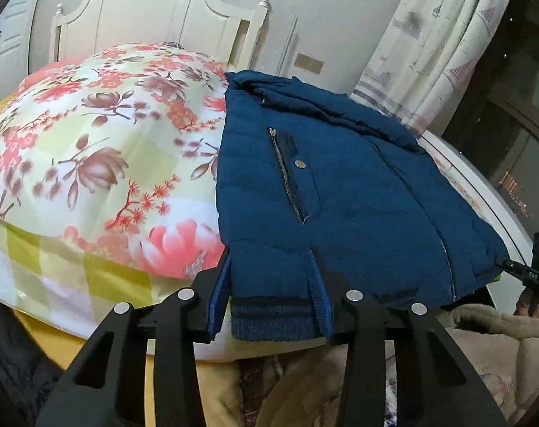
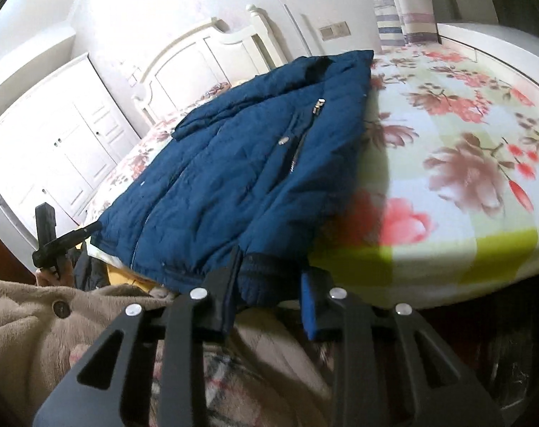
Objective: Fold large clothes
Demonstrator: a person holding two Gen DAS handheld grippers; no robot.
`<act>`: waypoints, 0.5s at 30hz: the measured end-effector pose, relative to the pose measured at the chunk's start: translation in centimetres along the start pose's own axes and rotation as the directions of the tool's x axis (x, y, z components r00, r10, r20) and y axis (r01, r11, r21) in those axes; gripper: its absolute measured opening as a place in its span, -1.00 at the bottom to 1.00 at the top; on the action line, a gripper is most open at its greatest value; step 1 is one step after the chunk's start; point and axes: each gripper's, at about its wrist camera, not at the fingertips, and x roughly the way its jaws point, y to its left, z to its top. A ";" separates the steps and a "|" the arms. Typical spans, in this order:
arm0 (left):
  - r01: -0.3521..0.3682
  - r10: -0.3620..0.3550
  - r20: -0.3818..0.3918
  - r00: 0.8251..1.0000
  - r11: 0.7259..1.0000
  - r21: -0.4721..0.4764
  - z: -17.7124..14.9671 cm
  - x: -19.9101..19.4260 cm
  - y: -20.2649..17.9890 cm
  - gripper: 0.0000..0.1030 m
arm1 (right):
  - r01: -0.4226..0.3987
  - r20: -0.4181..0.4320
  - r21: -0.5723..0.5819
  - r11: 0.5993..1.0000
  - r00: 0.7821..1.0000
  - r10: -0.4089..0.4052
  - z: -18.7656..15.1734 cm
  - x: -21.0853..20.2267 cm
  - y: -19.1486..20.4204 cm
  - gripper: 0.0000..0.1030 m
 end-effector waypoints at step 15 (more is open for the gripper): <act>0.032 -0.032 -0.049 0.998 0.999 -0.006 -0.3 1.6 -0.4 -0.10 | -0.024 0.019 0.039 0.999 1.000 0.024 0.1 1.5 -1.1 -0.31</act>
